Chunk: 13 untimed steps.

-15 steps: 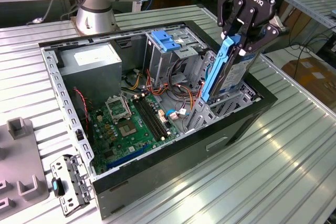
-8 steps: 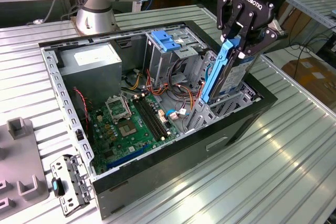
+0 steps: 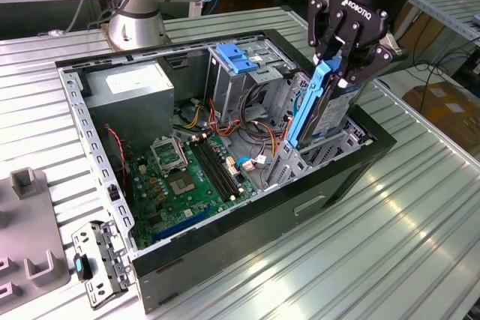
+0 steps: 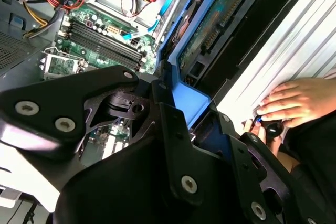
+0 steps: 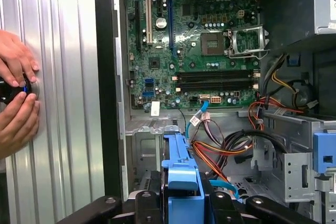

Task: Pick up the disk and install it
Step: 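Insert the disk into the insertion slot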

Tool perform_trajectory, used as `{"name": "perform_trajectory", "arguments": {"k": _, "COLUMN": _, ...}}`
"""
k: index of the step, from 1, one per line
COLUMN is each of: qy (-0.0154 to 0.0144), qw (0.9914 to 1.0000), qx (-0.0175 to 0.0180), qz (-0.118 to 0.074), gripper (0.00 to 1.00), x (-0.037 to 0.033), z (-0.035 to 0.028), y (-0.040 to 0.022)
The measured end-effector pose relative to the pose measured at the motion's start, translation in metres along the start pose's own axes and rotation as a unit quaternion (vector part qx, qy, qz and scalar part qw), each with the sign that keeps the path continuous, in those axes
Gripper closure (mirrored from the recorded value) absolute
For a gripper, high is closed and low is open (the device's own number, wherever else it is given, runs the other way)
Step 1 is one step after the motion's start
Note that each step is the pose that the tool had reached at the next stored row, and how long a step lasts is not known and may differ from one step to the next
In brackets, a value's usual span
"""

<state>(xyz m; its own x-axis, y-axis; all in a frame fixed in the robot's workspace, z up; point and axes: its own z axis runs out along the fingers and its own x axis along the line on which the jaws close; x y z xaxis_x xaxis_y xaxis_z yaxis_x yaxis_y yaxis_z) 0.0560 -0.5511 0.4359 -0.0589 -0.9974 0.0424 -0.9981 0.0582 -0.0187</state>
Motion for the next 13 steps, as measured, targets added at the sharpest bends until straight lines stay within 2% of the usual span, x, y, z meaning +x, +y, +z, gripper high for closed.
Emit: {"name": "perform_trajectory", "arguments": {"k": 13, "qy": 0.0002, "qw": 1.0, "qx": -0.0009, "qz": 0.0, "gripper": 0.63, "x": 0.0, "z": 0.0005, "y": 0.0001}}
